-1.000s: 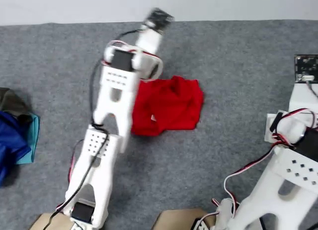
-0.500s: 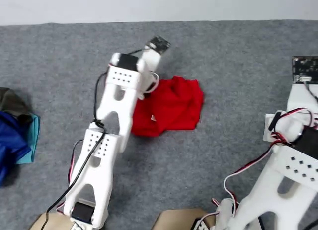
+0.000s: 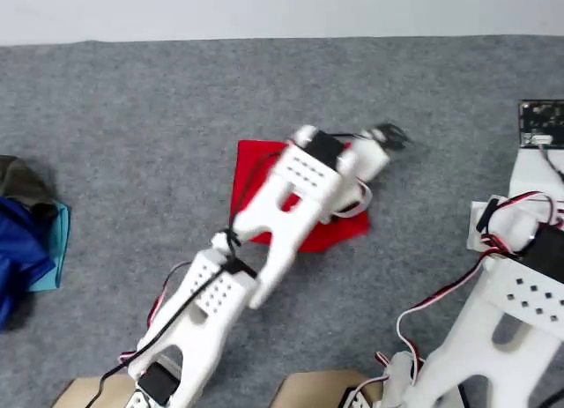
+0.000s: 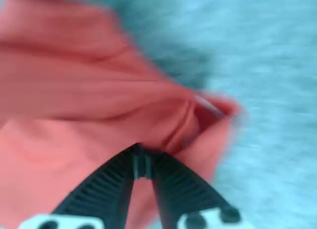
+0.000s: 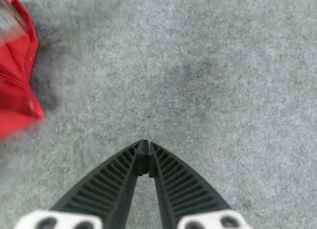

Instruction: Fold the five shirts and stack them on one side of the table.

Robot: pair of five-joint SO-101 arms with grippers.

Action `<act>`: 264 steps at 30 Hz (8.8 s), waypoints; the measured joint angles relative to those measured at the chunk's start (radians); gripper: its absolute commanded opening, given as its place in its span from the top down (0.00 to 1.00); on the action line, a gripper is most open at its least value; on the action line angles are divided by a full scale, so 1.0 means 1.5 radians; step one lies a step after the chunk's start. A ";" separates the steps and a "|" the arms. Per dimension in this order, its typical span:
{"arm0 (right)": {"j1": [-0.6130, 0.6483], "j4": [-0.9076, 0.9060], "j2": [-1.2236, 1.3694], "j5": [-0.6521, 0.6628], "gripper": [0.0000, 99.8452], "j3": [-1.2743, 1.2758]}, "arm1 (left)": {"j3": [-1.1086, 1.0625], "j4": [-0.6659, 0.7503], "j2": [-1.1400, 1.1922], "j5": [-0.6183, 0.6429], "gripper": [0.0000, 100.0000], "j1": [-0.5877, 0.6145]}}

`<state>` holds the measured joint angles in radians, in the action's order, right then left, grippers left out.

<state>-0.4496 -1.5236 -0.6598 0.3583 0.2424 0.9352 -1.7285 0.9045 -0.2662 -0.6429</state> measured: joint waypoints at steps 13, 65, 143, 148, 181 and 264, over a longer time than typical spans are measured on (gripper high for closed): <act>0.000 0.020 0.000 0.000 0.99 0.000 | -0.063 -0.001 -0.093 0.000 0.99 0.037; 0.168 0.161 0.158 -0.070 0.99 0.019 | -0.148 -0.001 -0.204 -0.001 0.99 0.149; 0.505 0.211 0.468 -0.074 0.90 -0.052 | -1.187 0.649 -0.744 0.113 0.99 0.493; 0.504 0.148 0.548 -0.074 0.90 -0.166 | -1.195 0.652 -0.746 0.113 0.99 0.494; 0.456 -0.125 0.715 -0.038 0.90 -0.372 | -1.204 0.667 -0.746 0.113 0.99 0.494; 0.345 -0.079 1.013 -0.033 0.88 -0.717 | -1.207 0.678 -0.746 0.113 0.99 0.494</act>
<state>0.0675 -1.6418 0.8592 0.3092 -0.8332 -0.8753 -0.7112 -0.2140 -0.0974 0.0982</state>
